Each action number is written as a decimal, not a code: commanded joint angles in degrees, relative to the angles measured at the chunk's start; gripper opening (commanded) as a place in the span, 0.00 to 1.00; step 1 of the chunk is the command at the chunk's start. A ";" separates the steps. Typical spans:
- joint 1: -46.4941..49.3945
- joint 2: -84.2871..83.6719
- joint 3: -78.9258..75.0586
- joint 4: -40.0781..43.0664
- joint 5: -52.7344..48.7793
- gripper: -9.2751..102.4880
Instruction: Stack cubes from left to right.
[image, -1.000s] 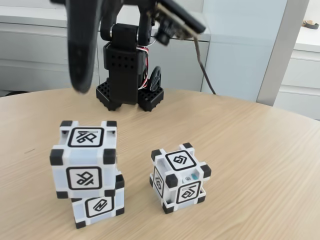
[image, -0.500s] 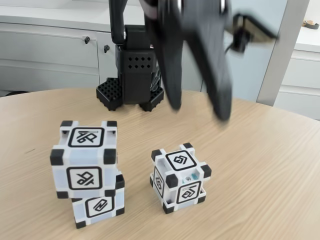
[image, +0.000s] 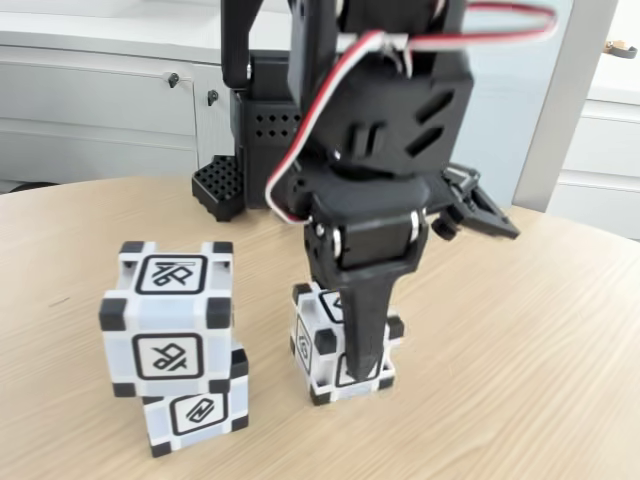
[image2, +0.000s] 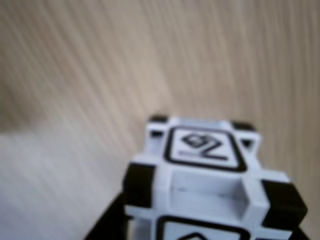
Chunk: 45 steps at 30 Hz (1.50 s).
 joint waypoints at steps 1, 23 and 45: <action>0.26 1.85 -1.76 0.35 0.97 0.08; 18.11 48.08 -1.41 1.49 -18.81 0.08; 25.75 34.80 -9.84 12.48 -16.79 0.08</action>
